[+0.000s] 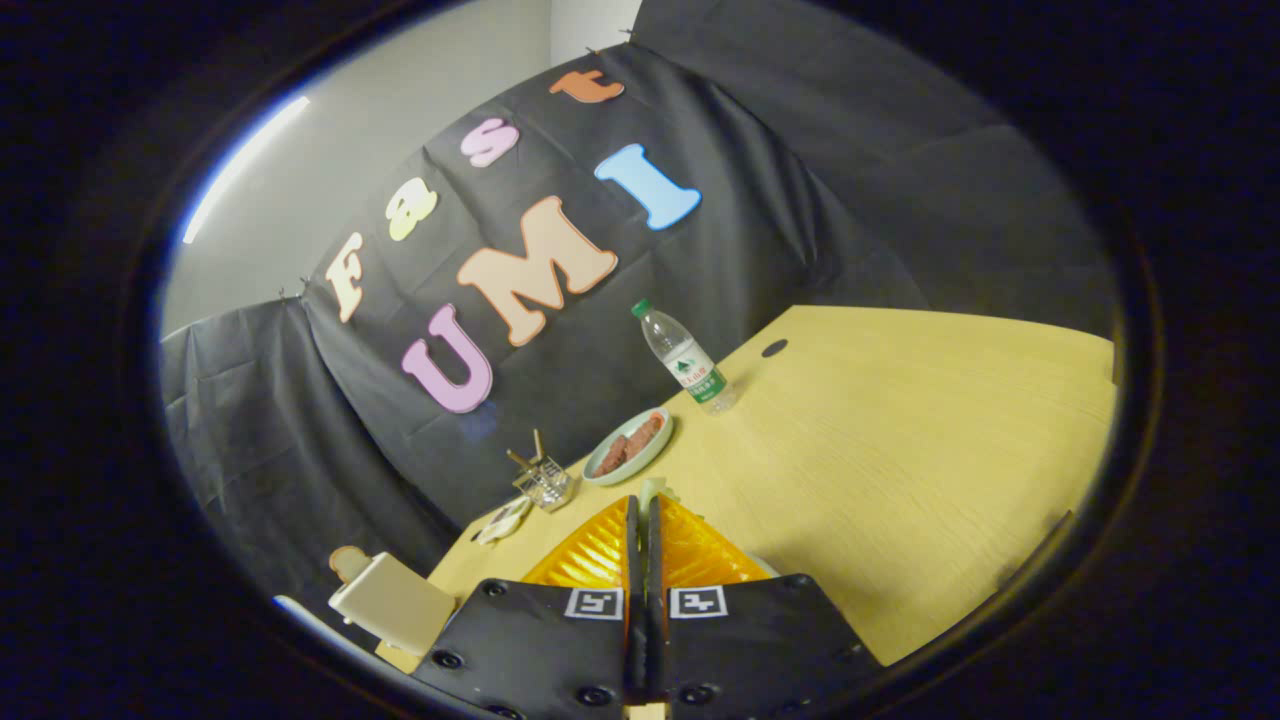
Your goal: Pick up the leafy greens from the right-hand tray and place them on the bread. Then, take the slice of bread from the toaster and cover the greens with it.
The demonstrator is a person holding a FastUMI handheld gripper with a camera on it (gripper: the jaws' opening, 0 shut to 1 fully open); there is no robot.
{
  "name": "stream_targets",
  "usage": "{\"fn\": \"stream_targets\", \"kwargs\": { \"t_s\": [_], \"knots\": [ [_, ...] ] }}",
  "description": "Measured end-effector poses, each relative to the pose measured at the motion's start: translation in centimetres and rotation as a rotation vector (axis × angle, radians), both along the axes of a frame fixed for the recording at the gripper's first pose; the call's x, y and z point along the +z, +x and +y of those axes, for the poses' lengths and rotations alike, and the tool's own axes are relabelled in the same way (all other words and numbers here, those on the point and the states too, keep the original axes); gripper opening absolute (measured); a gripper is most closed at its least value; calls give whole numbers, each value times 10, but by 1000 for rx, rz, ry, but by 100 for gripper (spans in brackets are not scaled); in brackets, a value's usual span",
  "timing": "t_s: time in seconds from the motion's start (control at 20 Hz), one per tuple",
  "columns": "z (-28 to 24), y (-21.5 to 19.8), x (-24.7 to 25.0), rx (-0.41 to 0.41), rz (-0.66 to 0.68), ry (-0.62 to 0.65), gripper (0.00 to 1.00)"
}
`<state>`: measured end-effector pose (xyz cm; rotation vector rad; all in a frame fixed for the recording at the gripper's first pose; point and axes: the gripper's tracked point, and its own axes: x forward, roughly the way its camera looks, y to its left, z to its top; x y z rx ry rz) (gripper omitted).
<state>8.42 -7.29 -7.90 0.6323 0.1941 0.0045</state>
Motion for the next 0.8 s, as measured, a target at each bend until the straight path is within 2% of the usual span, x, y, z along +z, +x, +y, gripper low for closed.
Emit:
{"fn": "stream_targets", "kwargs": {
  "t_s": [0.25,0.45,0.6,0.8],
  "knots": [
    [34,-7,39,1,-115,146,3],
    [86,-9,63,44,-197,257,3],
    [130,-13,70,66,-251,312,3],
    [199,-11,58,116,-250,333,3]
  ]
}}
